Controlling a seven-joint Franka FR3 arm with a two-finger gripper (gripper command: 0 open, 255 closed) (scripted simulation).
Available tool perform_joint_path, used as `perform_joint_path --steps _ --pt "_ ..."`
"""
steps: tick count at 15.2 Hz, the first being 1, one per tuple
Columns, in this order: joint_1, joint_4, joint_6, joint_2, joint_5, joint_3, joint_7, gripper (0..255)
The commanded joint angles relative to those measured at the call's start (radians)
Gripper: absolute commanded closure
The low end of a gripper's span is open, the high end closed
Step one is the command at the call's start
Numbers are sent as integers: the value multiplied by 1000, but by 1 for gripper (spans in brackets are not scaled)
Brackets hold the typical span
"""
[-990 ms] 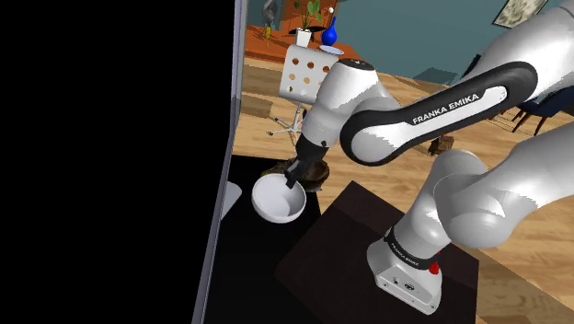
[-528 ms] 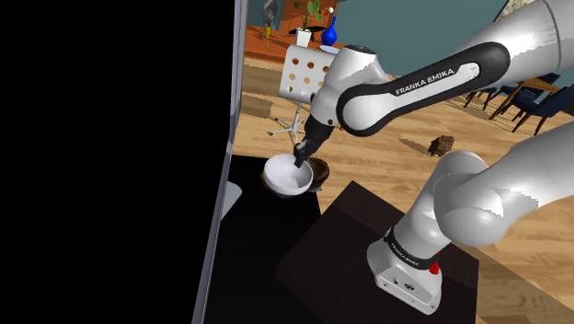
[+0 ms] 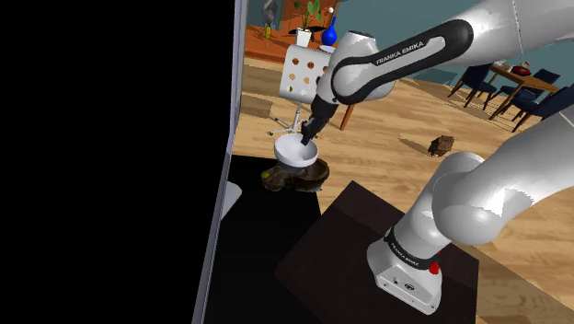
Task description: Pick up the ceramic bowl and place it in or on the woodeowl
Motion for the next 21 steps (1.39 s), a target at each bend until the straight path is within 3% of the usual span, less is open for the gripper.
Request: perform_joint_path --steps 1,8,21 --pt "-16 40 -11 31 1 -44 -63 255" --pt "-35 239 -66 195 71 -167 -262 255" --pt "-15 187 111 343 208 -179 -376 255"
